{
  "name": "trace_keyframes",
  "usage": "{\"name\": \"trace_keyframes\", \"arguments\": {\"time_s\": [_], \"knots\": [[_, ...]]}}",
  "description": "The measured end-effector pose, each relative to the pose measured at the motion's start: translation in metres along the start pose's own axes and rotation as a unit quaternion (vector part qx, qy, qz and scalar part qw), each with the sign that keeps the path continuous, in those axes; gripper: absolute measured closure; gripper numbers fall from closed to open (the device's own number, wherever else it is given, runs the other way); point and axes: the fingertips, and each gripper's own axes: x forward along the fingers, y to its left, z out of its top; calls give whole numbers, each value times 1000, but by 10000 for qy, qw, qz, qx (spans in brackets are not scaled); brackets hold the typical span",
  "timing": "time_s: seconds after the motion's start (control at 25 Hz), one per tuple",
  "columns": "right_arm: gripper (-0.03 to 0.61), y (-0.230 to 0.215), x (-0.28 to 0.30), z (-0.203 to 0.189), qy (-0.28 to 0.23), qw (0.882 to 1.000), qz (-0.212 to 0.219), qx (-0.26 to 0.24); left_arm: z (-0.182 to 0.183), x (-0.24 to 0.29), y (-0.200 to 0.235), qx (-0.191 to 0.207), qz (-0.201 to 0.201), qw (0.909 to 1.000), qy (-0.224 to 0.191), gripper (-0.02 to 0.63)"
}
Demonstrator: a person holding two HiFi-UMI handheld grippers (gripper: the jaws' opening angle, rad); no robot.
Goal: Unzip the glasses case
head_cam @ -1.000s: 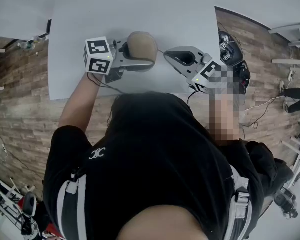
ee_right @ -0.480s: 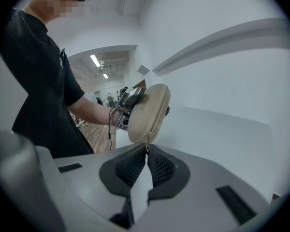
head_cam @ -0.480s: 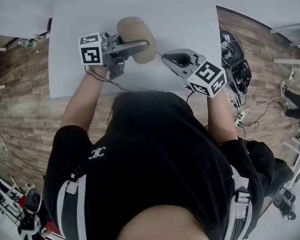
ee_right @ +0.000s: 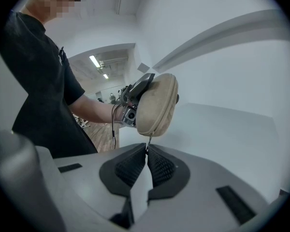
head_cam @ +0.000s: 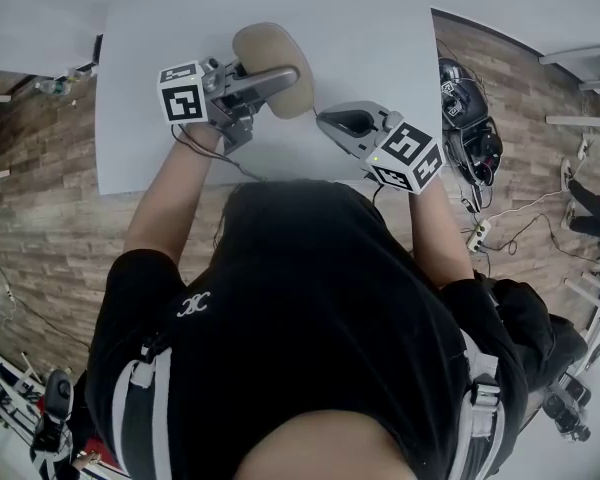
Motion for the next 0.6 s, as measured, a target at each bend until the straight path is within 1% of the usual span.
{"name": "trace_keyframes", "arguments": {"time_s": [0.28, 0.44, 0.6], "knots": [[552, 10, 19, 2, -44, 9996, 249, 90, 13, 6, 7, -214, -91, 9991, -343, 327], [552, 19, 30, 8, -181, 9994, 275, 147, 19, 6, 6, -358, -163, 9975, -582, 327], [552, 26, 44, 11, -209, 9992, 278, 183, 17, 7, 7, -412, -169, 9975, -551, 327]]}}
